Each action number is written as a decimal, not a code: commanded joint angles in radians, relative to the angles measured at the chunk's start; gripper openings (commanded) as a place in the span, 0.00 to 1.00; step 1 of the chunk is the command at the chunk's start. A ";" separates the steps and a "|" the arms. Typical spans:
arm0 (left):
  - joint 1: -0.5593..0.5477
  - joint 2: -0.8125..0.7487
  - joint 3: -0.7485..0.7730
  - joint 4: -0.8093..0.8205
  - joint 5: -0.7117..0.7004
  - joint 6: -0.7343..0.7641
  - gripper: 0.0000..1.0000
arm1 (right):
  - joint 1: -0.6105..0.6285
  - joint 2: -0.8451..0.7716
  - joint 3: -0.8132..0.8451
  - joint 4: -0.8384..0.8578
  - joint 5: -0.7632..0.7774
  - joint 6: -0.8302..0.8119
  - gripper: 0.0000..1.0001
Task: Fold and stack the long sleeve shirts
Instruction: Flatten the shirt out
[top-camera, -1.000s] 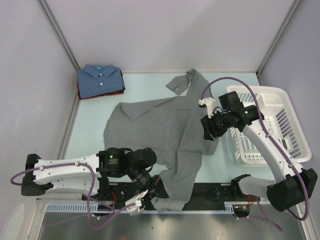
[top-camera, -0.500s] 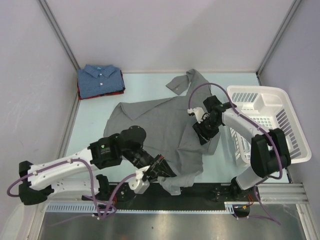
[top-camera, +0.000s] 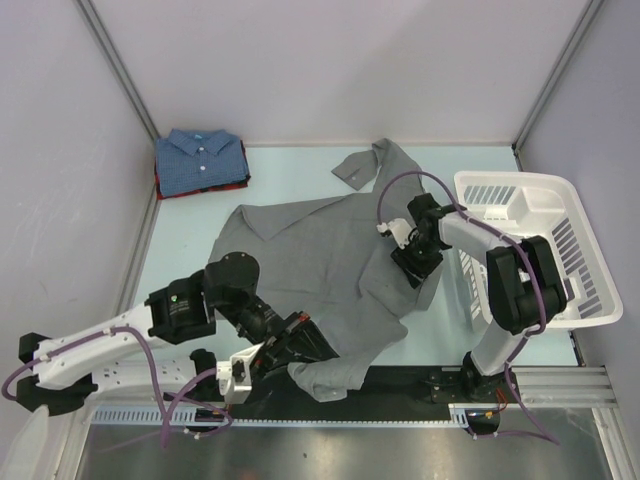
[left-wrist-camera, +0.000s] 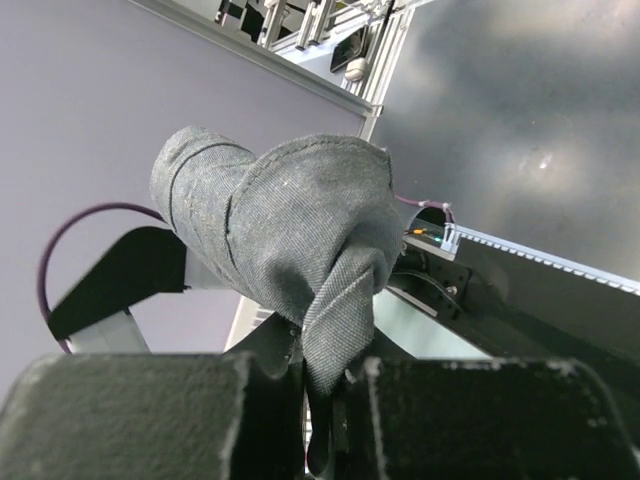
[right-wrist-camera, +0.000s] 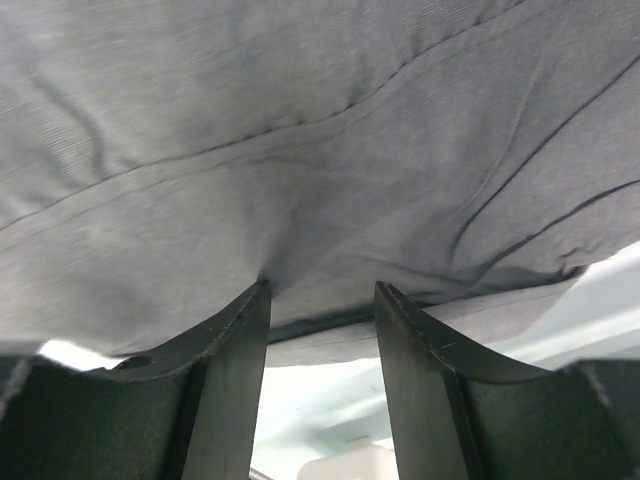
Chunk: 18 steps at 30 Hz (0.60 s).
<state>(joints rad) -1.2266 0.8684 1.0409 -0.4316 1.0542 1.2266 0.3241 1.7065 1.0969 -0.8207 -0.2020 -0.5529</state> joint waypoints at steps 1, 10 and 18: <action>-0.007 -0.009 -0.010 0.002 0.069 0.100 0.05 | 0.000 0.018 -0.008 0.034 0.098 -0.090 0.50; 0.156 -0.008 -0.194 0.636 -0.291 -0.909 0.00 | -0.039 -0.097 0.115 -0.113 -0.123 -0.099 0.61; 0.432 0.151 -0.325 0.760 -0.616 -1.372 0.00 | -0.134 -0.260 0.250 -0.297 -0.385 -0.093 0.85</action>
<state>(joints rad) -0.9127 0.9245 0.7216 0.1852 0.5774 0.1955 0.2165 1.5265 1.2762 -0.9848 -0.4072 -0.6403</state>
